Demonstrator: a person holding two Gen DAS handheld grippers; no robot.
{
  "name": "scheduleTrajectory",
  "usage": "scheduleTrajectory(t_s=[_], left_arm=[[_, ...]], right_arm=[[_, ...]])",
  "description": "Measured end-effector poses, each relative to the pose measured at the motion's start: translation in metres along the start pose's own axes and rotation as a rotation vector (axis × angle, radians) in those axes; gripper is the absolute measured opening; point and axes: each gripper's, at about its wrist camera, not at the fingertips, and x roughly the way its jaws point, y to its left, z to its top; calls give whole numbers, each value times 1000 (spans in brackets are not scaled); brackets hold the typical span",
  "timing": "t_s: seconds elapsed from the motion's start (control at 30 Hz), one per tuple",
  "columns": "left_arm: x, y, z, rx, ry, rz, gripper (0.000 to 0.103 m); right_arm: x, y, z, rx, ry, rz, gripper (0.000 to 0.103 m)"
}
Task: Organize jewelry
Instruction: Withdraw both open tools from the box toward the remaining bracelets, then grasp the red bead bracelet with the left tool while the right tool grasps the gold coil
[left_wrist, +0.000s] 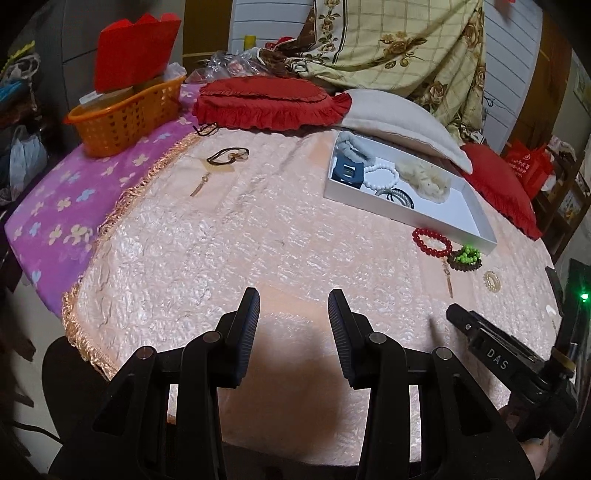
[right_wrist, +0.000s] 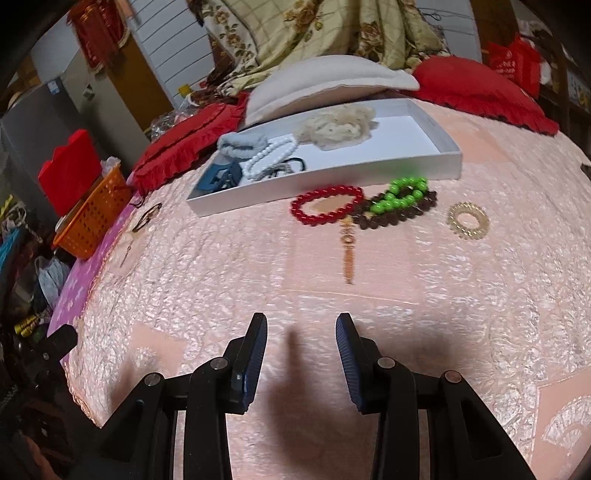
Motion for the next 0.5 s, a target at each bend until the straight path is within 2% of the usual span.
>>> scheduleTrajectory(t_s=[0.13,0.5], left_arm=[[1,0,0,-8,5,6,38],[10,-13,-6,-6,29,33,38]], right_arm=[[-6,2,1,-22,-26,-21,37],[-16,-42,1,93,-58,-48,37]])
